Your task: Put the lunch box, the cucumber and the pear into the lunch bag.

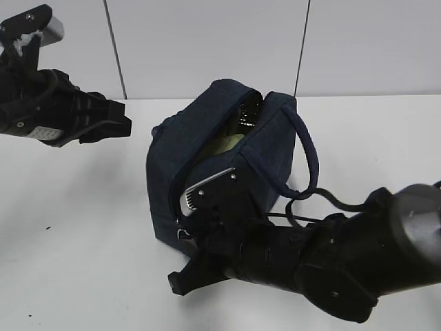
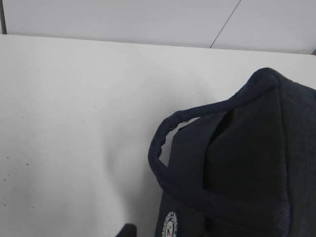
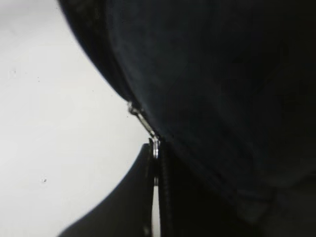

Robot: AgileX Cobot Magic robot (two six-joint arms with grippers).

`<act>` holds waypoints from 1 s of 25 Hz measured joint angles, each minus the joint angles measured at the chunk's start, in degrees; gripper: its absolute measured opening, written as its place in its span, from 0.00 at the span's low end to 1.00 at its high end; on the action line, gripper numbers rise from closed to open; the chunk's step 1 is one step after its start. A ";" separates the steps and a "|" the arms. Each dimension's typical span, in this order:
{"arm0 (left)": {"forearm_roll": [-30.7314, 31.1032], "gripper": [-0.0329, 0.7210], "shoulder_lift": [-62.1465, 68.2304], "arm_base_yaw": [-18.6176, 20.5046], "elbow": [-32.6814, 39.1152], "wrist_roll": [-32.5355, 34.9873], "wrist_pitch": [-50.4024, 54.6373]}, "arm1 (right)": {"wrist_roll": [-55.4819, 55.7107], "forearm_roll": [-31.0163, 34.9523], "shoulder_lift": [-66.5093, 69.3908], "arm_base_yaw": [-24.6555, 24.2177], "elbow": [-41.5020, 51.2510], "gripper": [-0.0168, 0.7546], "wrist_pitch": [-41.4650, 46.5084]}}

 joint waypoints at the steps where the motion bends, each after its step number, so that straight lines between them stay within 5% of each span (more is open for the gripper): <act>1: 0.11 0.36 0.00 0.00 0.00 0.00 0.05 | 0.00 0.00 -1.44 0.00 0.00 0.03 1.94; 7: 3.87 0.36 0.00 0.00 0.00 0.83 2.26 | 0.00 -3.84 -10.53 0.00 0.00 0.03 12.92; 25: 5.17 0.37 0.00 -0.04 0.00 21.66 12.64 | 0.00 -10.40 -19.05 0.00 -13.57 0.03 36.88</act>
